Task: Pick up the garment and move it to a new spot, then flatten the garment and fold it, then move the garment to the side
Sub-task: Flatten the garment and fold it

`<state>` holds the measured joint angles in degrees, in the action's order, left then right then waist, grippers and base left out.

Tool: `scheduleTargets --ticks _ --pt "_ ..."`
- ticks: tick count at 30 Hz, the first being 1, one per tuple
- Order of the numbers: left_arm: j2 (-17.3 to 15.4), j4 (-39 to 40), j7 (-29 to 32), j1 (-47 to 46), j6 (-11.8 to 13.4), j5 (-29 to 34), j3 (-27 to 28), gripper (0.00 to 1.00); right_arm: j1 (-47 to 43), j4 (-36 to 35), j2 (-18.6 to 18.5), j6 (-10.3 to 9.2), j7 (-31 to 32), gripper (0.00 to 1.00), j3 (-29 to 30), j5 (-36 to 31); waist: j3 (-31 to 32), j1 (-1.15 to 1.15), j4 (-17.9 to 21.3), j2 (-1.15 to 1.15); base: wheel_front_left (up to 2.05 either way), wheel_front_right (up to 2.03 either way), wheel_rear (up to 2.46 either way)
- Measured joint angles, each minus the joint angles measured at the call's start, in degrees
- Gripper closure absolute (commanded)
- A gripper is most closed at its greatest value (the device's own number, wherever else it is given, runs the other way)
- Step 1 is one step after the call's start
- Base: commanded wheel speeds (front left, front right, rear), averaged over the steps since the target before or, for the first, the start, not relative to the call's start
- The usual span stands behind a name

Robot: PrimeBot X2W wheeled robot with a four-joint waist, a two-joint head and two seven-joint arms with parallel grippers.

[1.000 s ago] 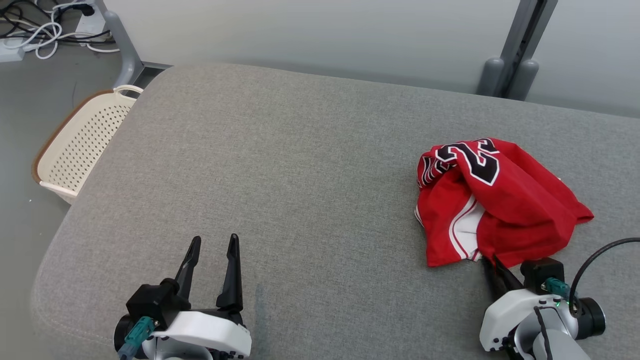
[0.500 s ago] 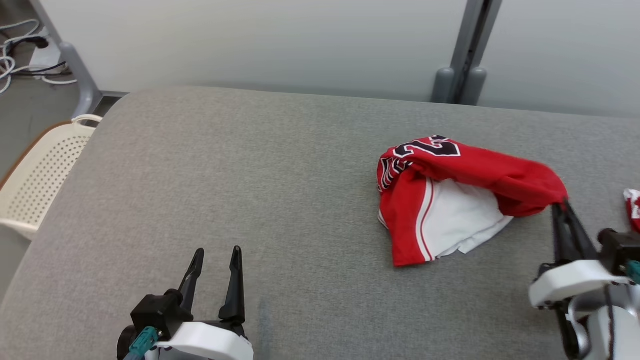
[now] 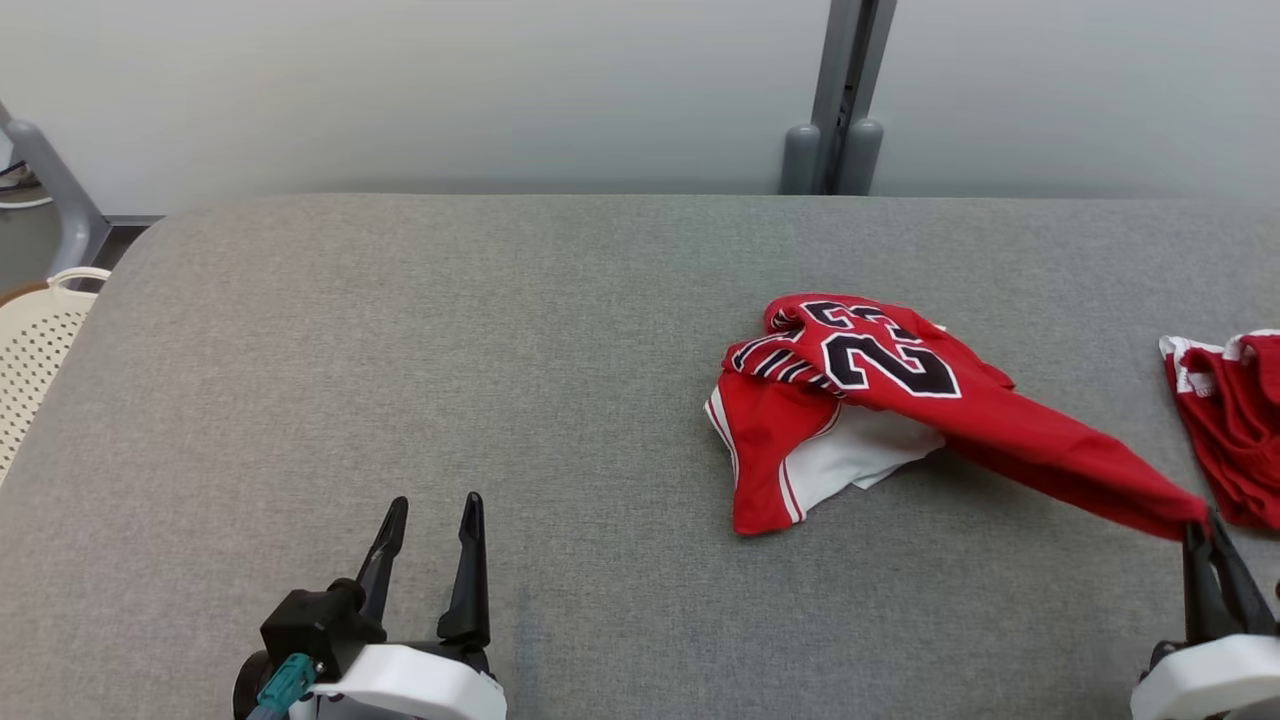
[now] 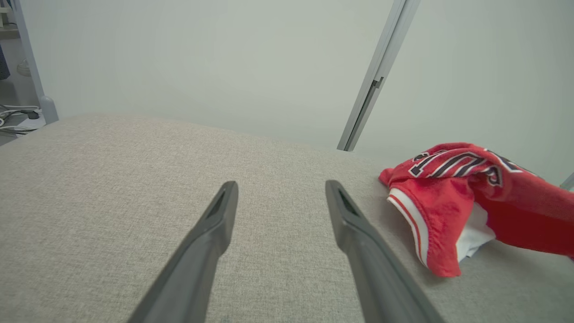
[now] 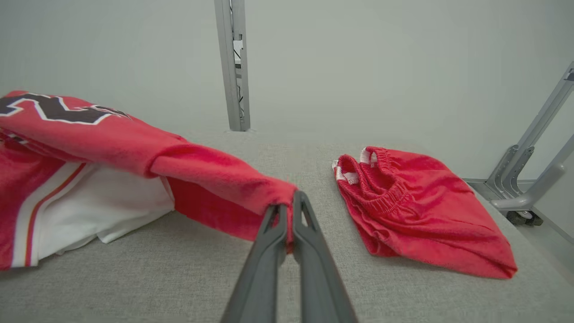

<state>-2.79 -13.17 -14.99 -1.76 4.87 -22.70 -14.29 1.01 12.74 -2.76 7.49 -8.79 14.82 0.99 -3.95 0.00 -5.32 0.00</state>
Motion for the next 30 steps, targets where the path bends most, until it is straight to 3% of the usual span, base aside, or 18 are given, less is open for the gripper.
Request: scheduleTargets --ticks 10,18,30 --pt "0.0 -0.2 0.0 -0.4 -0.3 0.4 0.3 0.0 -1.5 2.4 0.0 0.0 -0.2 1.0 -0.3 1.5 -0.6 0.0 1.9 0.0 0.0 0.0 0.0" --pt "0.0 -0.5 0.0 -0.9 -0.3 0.5 0.0 0.0 -0.2 1.4 0.0 0.0 -0.7 1.0 0.0 1.1 -0.5 0.0 0.9 0.0 0.0 0.0 0.0" --pt "0.0 -0.2 0.0 -0.9 -0.3 0.8 1.0 0.0 -1.5 8.7 0.0 0.0 -0.4 1.0 8.7 -2.3 -1.0 0.0 1.1 0.0 0.0 0.0 0.0"
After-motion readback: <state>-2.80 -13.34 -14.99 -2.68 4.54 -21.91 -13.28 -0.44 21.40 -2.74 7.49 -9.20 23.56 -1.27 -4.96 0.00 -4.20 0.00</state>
